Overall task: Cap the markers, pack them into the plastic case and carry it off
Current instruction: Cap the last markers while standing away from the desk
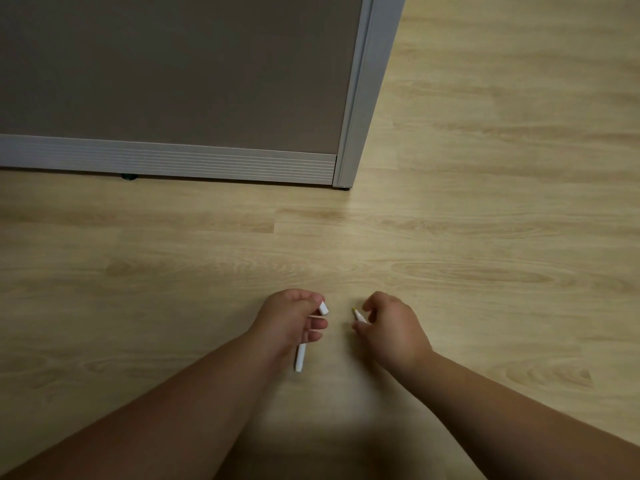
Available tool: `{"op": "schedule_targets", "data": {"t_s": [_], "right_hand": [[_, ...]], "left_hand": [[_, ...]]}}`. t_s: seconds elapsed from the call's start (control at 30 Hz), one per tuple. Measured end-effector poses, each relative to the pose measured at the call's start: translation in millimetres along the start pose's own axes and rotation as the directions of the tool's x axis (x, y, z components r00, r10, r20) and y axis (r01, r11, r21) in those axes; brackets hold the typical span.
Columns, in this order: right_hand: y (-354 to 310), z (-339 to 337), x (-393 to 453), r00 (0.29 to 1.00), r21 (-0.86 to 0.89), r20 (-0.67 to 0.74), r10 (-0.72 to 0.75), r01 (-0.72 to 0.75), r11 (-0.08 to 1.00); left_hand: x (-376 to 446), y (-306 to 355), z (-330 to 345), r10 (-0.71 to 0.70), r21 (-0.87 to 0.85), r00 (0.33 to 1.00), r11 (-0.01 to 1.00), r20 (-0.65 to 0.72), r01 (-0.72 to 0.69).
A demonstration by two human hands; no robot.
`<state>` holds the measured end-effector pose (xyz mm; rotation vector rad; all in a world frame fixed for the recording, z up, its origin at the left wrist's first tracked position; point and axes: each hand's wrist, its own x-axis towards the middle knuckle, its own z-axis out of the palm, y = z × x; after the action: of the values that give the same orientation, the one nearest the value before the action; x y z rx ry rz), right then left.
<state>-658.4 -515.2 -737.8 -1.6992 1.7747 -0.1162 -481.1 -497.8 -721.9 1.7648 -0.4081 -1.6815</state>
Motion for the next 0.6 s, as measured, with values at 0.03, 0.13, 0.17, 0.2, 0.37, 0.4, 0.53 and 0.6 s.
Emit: {"op": "schedule_targets", "data": {"t_s": [0.03, 0.13, 0.17, 0.2, 0.37, 0.4, 0.53, 0.6], "right_hand": [[6.1, 1.0, 1.2, 0.999, -0.063, 0.005, 0.049, -0.048, 0.997], [15.3, 8.8, 1.3, 0.990, -0.172, 0.088, 0.114, -0.097, 0.980], [16.6, 11.4, 1.3, 0.988, -0.188, 0.099, 0.116, -0.096, 0.977], [18.5, 12.9, 1.3, 0.989, -0.196, 0.096, 0.117, -0.096, 0.976], [17.3, 14.3, 4.5, 0.988, -0.128, 0.092, 0.125, -0.113, 0.985], [14.4, 12.8, 5.2, 0.983, -0.025, 0.100, 0.152, -0.150, 0.988], [-4.3, -3.6, 3.6, 0.952, 0.501, 0.237, 0.193, -0.290, 0.815], [-13.3, -16.4, -0.5, 0.949, 0.596, 0.285, 0.133, -0.285, 0.751]], "left_hand": [[-0.2, 1.8, -0.8, 0.000, -0.011, 1.000, 1.000, -0.004, 0.000], [-1.9, 6.2, -2.5, -0.012, -0.033, 1.000, 0.999, 0.005, 0.012], [-2.3, 7.5, -3.0, -0.016, -0.041, 1.000, 0.999, 0.009, 0.016], [-2.8, 8.4, -3.2, -0.019, -0.046, 1.000, 0.999, 0.012, 0.019], [-3.9, 10.2, -7.7, -0.040, -0.082, 0.999, 0.996, 0.026, 0.042], [-3.9, 10.5, -8.5, -0.046, -0.091, 0.998, 0.995, 0.031, 0.049], [-5.1, 13.1, -11.5, -0.055, -0.126, 0.997, 0.990, 0.046, 0.060], [-7.2, 16.2, -12.3, -0.054, -0.126, 0.997, 0.990, 0.052, 0.060]]}}
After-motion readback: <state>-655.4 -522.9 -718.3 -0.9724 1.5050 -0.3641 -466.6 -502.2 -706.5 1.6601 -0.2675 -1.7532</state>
